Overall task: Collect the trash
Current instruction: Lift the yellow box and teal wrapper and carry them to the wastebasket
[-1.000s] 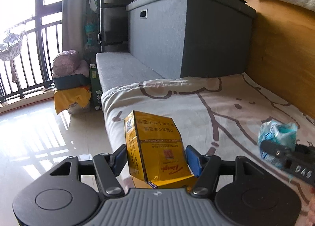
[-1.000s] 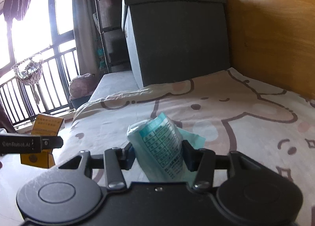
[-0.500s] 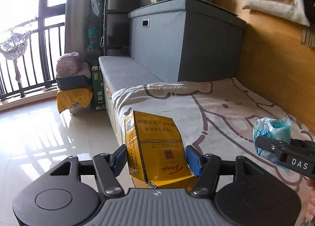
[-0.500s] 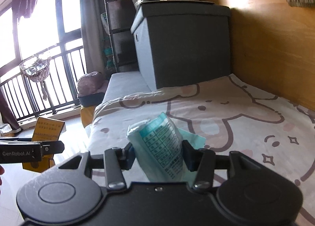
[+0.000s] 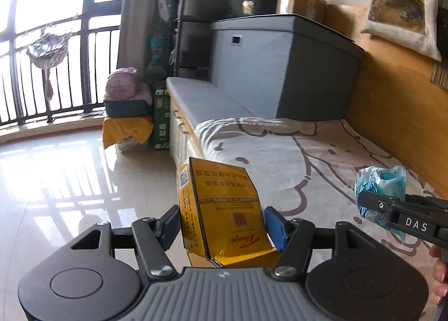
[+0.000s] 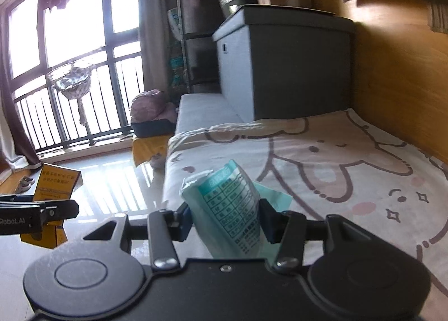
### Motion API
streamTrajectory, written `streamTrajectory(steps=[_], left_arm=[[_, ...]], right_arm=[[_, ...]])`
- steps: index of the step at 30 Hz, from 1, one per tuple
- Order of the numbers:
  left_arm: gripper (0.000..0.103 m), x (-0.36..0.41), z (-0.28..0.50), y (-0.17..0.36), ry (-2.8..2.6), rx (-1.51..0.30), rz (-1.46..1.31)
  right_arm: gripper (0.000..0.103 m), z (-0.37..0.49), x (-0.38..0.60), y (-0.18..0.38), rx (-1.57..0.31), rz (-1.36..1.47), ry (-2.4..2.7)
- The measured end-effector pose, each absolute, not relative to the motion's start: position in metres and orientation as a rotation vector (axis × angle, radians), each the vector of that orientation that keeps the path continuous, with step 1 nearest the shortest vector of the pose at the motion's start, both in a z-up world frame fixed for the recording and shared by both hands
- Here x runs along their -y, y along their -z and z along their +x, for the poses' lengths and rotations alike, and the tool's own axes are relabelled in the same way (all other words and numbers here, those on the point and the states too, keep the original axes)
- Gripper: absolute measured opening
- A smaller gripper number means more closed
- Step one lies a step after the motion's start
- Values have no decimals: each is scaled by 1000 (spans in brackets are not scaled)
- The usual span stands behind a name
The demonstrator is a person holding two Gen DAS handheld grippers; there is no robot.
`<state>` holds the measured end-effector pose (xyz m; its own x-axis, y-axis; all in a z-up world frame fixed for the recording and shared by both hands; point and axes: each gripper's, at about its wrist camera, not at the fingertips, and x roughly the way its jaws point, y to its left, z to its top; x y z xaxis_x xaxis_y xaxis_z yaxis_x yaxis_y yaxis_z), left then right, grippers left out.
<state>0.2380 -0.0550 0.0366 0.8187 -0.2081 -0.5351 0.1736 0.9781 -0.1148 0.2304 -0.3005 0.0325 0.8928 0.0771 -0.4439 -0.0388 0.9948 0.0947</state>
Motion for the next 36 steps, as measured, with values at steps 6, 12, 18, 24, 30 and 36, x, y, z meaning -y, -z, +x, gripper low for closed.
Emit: streamTrajectory(steps=[6, 12, 18, 24, 30, 36], left_arm=[[64, 22, 223, -35, 167, -585, -94], [64, -14, 211, -26, 122, -599, -122], [64, -55, 207, -11, 49, -621, -162], [64, -84, 208, 14, -1, -671, -169], [64, -103, 215, 47, -20, -732, -183], [64, -111, 236, 78, -7, -787, -202]], right_arm=[[49, 222, 270, -35, -469, 63, -117], [49, 221, 234, -30, -494, 40, -191], [49, 223, 188, -18, -527, 10, -282], [49, 231, 144, 9, -587, -4, -363], [49, 243, 114, 45, -672, -4, -403], [49, 262, 100, 79, -759, 27, -407]])
